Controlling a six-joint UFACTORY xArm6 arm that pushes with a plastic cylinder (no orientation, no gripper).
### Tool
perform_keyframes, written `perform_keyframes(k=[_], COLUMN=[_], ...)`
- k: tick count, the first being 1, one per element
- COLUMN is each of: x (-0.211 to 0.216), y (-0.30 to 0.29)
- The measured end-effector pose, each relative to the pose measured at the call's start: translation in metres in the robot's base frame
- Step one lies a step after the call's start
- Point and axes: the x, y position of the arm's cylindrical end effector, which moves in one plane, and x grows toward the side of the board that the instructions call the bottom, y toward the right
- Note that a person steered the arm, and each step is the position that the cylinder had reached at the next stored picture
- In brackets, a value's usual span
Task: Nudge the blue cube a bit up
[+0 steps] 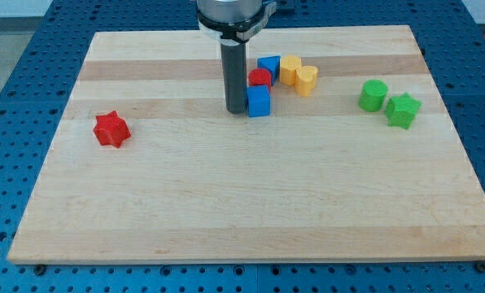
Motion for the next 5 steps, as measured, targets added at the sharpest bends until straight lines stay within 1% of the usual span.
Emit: perform_keyframes(k=[3, 4, 5], x=[-0.001, 0.009, 0.034], y=[0.004, 0.001, 0.001])
